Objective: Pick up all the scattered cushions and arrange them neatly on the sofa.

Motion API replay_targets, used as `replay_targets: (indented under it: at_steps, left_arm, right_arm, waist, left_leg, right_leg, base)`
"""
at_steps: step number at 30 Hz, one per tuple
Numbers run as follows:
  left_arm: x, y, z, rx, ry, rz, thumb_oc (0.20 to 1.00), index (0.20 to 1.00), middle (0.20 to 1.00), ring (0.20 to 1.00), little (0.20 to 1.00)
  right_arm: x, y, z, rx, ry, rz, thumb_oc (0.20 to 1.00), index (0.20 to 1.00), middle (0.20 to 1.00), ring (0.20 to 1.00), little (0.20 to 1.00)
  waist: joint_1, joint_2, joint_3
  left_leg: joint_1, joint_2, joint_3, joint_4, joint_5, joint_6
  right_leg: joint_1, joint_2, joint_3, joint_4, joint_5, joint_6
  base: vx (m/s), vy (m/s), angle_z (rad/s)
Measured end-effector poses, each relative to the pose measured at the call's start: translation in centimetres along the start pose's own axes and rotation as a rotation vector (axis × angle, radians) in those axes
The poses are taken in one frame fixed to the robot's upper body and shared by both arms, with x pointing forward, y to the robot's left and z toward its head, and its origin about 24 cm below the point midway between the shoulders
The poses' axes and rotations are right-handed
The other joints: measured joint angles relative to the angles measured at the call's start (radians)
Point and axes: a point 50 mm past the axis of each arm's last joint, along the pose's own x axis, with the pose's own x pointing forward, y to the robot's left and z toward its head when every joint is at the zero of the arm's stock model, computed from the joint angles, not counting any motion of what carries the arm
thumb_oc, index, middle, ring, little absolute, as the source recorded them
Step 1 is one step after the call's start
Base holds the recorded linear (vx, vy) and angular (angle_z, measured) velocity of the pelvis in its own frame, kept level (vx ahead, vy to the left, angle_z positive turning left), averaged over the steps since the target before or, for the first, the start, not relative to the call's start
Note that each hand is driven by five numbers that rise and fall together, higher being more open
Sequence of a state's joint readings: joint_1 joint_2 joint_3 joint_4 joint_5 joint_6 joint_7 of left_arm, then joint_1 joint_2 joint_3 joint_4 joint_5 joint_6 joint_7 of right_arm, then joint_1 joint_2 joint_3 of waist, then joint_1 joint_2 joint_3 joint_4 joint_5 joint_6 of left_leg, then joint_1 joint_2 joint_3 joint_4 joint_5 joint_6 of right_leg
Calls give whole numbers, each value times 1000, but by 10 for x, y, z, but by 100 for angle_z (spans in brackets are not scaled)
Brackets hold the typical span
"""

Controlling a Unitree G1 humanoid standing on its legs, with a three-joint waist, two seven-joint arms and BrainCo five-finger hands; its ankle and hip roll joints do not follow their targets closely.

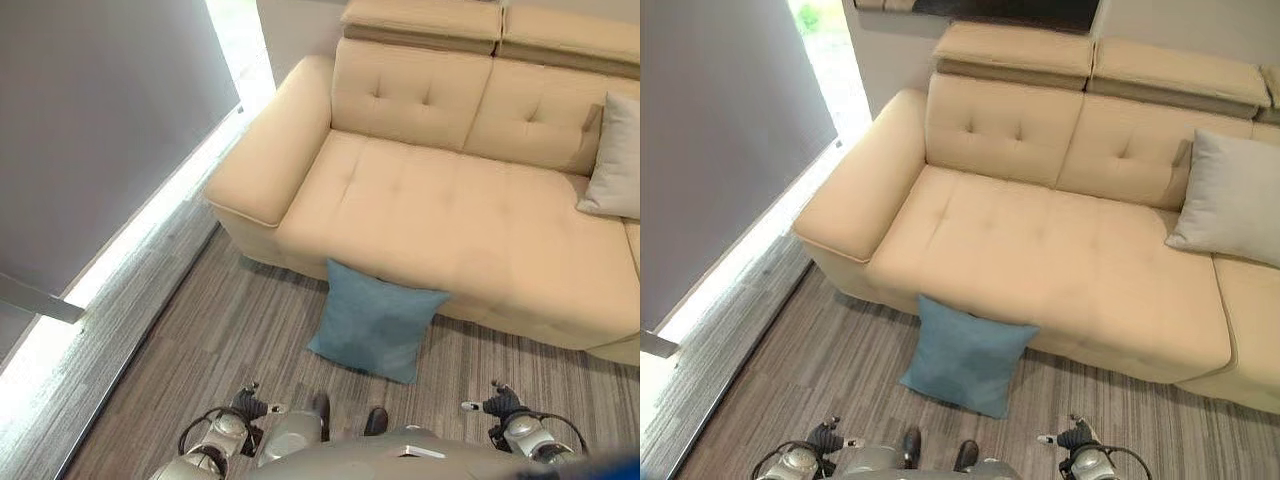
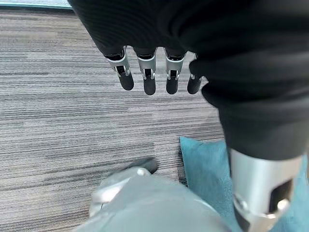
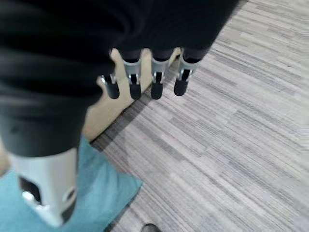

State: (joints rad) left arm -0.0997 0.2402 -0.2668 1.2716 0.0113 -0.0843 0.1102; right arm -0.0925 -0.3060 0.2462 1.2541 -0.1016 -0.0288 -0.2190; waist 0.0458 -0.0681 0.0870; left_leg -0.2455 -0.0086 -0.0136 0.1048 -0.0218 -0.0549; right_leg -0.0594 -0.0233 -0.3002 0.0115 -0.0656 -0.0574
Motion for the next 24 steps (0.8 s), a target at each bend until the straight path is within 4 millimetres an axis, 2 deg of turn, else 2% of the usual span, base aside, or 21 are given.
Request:
replay_targets:
  at_steps: [1,2,3,4,5,6,8,9,10,11,12,13,15,16,17,18,19,21,22,24]
  left_arm:
    - [0,-1,0,-2,-4,-2,1000,1000,1000,1000,1000]
    - [0,-1,3,-3,-14,-2,1000,1000,1000,1000,1000]
    - [2,3,14,-2,-45,8,1000,1000,1000,1000,1000]
    - [4,12,31,-24,-102,33,1000,1000,1000,1000,1000]
    - [6,27,61,-53,-195,73,1000,1000,1000,1000,1000]
    - [4,46,98,-74,-308,121,1000,1000,1000,1000,1000]
    - [-6,69,149,-117,-477,188,1000,1000,1000,1000,1000]
    - [-17,82,181,-164,-592,223,1000,1000,1000,1000,1000]
    - [-22,86,194,-203,-635,238,1000,1000,1000,1000,1000]
    - [-25,88,202,-236,-667,245,1000,1000,1000,1000,1000]
    - [-33,93,220,-262,-725,267,1000,1000,1000,1000,1000]
    - [-42,96,240,-282,-778,268,1000,1000,1000,1000,1000]
    - [-52,95,261,-264,-837,298,1000,1000,1000,1000,1000]
    - [-64,99,282,-279,-903,321,1000,1000,1000,1000,1000]
    - [-75,103,301,-282,-949,339,1000,1000,1000,1000,1000]
    - [-83,103,313,-282,-981,343,1000,1000,1000,1000,1000]
    - [-103,103,340,-262,-1059,360,1000,1000,1000,1000,1000]
    - [-133,109,372,-280,-1164,384,1000,1000,1000,1000,1000]
    - [-154,117,391,-294,-1219,407,1000,1000,1000,1000,1000]
    - [-177,126,408,-336,-1271,432,1000,1000,1000,1000,1000]
  right_arm:
    - [2,-6,5,-2,-13,-15,1000,1000,1000,1000,1000]
    - [3,-13,3,-9,-9,-35,1000,1000,1000,1000,1000]
    - [3,-12,5,-6,-15,-36,1000,1000,1000,1000,1000]
    - [5,-13,22,19,-59,-44,1000,1000,1000,1000,1000]
    - [7,-23,47,64,-139,-75,1000,1000,1000,1000,1000]
    - [7,-36,75,119,-220,-114,1000,1000,1000,1000,1000]
    - [6,-47,110,171,-302,-141,1000,1000,1000,1000,1000]
    - [1,-63,142,229,-398,-188,1000,1000,1000,1000,1000]
    - [-4,-70,163,260,-459,-207,1000,1000,1000,1000,1000]
    - [-7,-74,172,288,-480,-222,1000,1000,1000,1000,1000]
    - [-15,-87,198,332,-552,-263,1000,1000,1000,1000,1000]
    - [-25,-96,225,367,-616,-289,1000,1000,1000,1000,1000]
    - [-34,-107,241,409,-663,-353,1000,1000,1000,1000,1000]
    - [-44,-119,257,443,-704,-397,1000,1000,1000,1000,1000]
    - [-55,-127,275,475,-753,-433,1000,1000,1000,1000,1000]
    - [-63,-133,285,491,-781,-454,1000,1000,1000,1000,1000]
    - [-75,-147,298,543,-819,-525,1000,1000,1000,1000,1000]
    - [-100,-176,318,600,-899,-627,1000,1000,1000,1000,1000]
    - [-121,-193,336,639,-966,-678,1000,1000,1000,1000,1000]
    - [-150,-209,355,698,-1054,-729,1000,1000,1000,1000,1000]
  waist:
    - [-4,11,13]
    - [-27,40,9]
    - [-35,35,20]
    - [-25,20,40]
    - [-29,15,85]
    - [-31,10,139]
    - [-25,-2,208]
    - [-7,3,247]
    - [-8,9,262]
    - [-5,10,265]
    - [-3,14,275]
    - [-12,23,316]
    - [-14,24,294]
    - [-25,26,295]
    - [-43,30,296]
    - [-50,32,297]
    - [-60,42,297]
    - [-59,58,298]
    - [-59,63,297]
    - [-61,69,306]
  left_leg:
    - [-5,15,0,-22,35,-2]
    - [19,30,3,-20,94,6]
    - [39,18,11,-66,90,29]
    - [22,2,44,-79,92,41]
    - [-43,-14,66,-48,98,60]
    - [-119,-34,67,-2,98,60]
    - [-188,-53,89,54,96,60]
    - [-247,-62,114,78,67,58]
    - [-280,-64,121,94,67,59]
    - [-323,-64,131,110,60,61]
    - [-411,-64,144,127,58,64]
    - [-442,-60,145,119,72,50]
    - [-529,-55,147,113,78,43]
    - [-572,-56,150,92,92,37]
    - [-612,-52,154,63,149,56]
    - [-625,-51,156,51,162,63]
    - [-665,-50,159,51,171,72]
    - [-748,-51,162,49,183,73]
    - [-803,-50,166,48,191,79]
    - [-861,-52,159,49,207,98]
  right_leg:
    - [4,12,11,-6,7,0]
    - [20,27,11,-8,-3,15]
    - [-2,11,21,15,-16,38]
    - [-77,-18,57,85,-34,68]
    - [-172,-50,73,173,-55,95]
    - [-256,-81,77,247,-68,108]
    - [-356,-119,92,332,-77,118]
    - [-435,-138,98,383,-90,121]
    - [-474,-149,105,402,-88,122]
    - [-526,-159,108,430,-89,121]
    - [-618,-156,126,458,-82,116]
    - [-652,-154,127,448,-64,109]
    - [-748,-153,130,452,-54,106]
    - [-797,-152,128,437,-23,103]
    - [-853,-147,128,445,-16,97]
    - [-872,-146,128,446,-12,92]
    - [-926,-149,128,456,-19,94]
    - [-1019,-150,137,479,-22,91]
    - [-1086,-148,145,497,-22,90]
    - [-1164,-151,150,533,-29,78]
  base:
    - [66,114,-47]
    - [34,195,-35]
    - [-101,188,-41]
    - [-173,163,-57]
    - [-270,150,-60]
    - [-213,134,-23]
    - [-201,138,-20]
    - [-177,116,-38]
    - [-169,94,-39]
    - [-4,24,-24]
    - [-50,35,-14]
    - [-35,43,-11]
    - [-70,35,-7]
    - [-30,16,-13]
    - [-16,16,-11]
    - [-2,29,-6]
    - [0,0,0]
    - [32,33,-3]
    - [54,27,-5]
    - [64,21,1]
